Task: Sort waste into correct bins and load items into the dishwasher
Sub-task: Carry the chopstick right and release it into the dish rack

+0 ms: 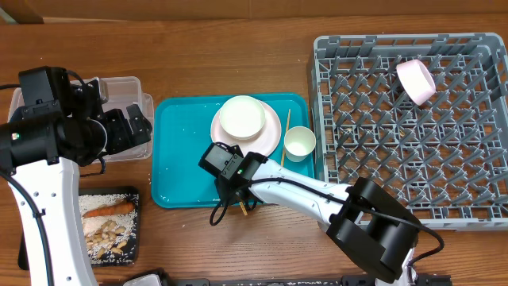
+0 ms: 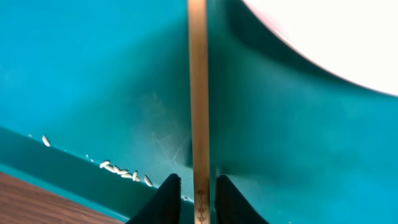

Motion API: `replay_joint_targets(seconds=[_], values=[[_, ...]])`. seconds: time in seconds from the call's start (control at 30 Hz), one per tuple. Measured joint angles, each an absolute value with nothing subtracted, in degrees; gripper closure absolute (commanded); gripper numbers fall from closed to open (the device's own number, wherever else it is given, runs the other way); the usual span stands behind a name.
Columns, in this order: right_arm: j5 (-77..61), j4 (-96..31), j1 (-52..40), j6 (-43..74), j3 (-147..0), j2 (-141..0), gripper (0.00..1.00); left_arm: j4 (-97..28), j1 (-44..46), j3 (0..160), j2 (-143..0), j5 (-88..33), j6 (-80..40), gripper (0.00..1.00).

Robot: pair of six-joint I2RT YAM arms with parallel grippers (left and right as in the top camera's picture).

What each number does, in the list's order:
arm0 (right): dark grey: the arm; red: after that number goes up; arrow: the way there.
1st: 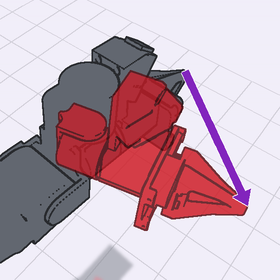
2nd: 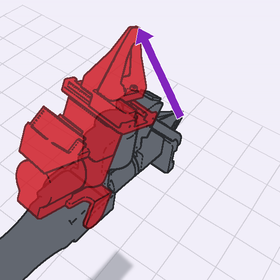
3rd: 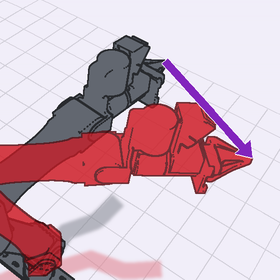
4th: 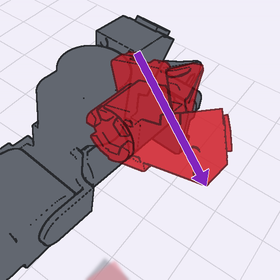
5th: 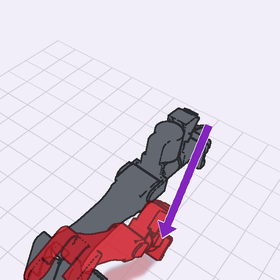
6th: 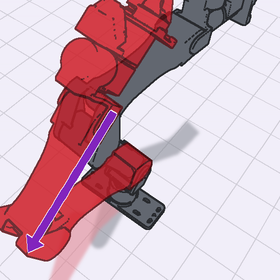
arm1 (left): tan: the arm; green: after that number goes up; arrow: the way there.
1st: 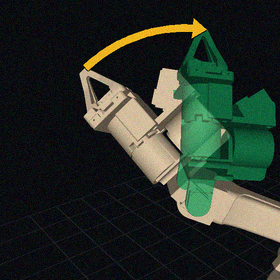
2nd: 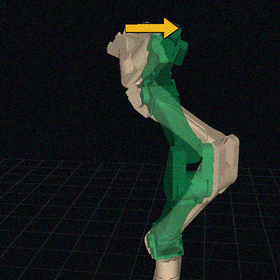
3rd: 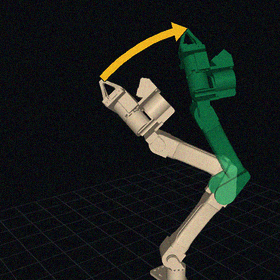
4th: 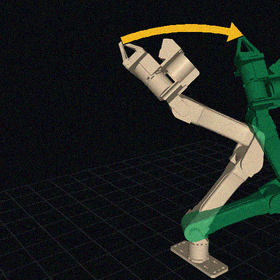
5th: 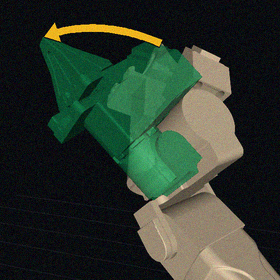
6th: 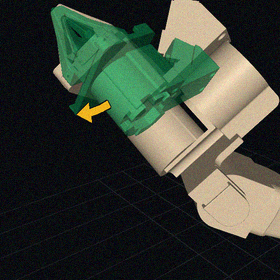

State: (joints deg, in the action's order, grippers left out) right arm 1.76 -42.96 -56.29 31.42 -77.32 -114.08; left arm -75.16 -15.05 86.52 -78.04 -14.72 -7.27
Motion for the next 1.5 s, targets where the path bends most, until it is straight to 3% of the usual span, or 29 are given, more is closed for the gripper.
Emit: replay_joint_targets(seconds=[0.2, 0.33, 0.8, 1.1, 1.27, 1.5], values=[[1.34, -43.31, -56.29, 31.48, -77.32, -114.08, 0.88, -75.16, -15.05, 86.52, -78.04, -14.7, -7.27, 0.0], [1.23, -43.72, -56.29, 31.38, -77.32, -114.08, 0.96, -75.16, -15.05, 86.52, -78.04, -14.72, -7.27, 0.0], [-0.14, -53.67, -56.29, 31.31, -84.62, -113.34, 0.96, -75.16, -15.05, 86.52, -78.04, -14.7, -7.27, 0.0], [-1.32, -64.29, -55.75, 28.23, -92.95, -102.41, 0.96, -75.18, -15.05, 86.52, -78.04, -14.72, -7.27, 0.0], [-0.3, -73.84, -50.19, 27.55, -93.36, -96.84, 0.96, -75.18, -15.05, 86.52, -78.04, -14.72, -7.27, 0.0], [2.26, -82.35, -35.57, 25.15, -93.43, -96.27, 0.96, -75.16, -15.05, 86.52, -78.04, -14.72, -7.27, 0.0]])
